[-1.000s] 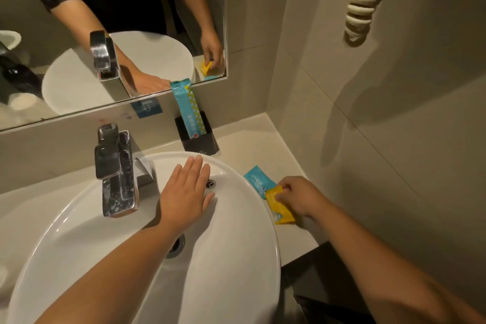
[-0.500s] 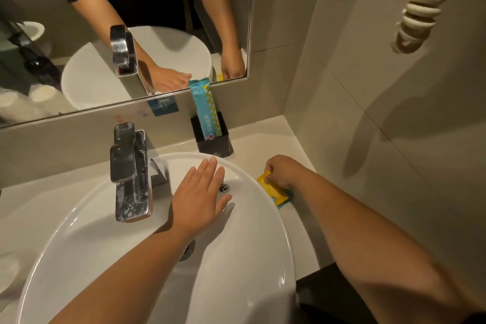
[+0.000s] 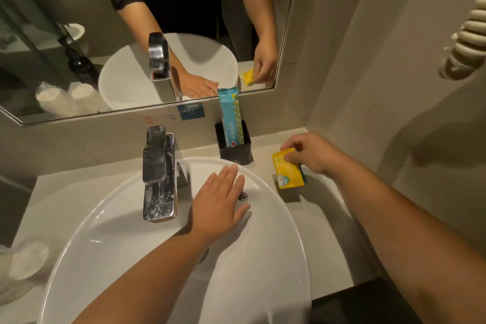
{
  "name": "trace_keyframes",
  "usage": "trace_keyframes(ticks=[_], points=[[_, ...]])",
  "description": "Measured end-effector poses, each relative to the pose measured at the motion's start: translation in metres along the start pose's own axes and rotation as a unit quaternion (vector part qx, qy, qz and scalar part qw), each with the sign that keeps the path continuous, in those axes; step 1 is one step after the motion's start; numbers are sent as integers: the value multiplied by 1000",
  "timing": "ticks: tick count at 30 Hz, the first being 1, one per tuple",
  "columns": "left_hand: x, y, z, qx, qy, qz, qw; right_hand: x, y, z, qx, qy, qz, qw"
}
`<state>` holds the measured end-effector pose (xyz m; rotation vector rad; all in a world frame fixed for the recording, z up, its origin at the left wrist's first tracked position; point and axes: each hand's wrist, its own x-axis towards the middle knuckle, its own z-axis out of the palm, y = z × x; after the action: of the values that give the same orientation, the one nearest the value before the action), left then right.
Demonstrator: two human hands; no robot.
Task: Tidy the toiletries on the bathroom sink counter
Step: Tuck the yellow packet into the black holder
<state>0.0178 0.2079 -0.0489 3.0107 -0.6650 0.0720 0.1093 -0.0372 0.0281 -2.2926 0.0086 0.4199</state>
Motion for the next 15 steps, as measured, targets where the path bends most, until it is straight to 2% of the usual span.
trace_keyframes(ticks=[6,15], points=[[1,-1,0,24,5,-2,1000,21,-72,-1,158,50,-134,977],[1,-1,7,39,42,0,998,64,-92,30,164,69,-164,970]])
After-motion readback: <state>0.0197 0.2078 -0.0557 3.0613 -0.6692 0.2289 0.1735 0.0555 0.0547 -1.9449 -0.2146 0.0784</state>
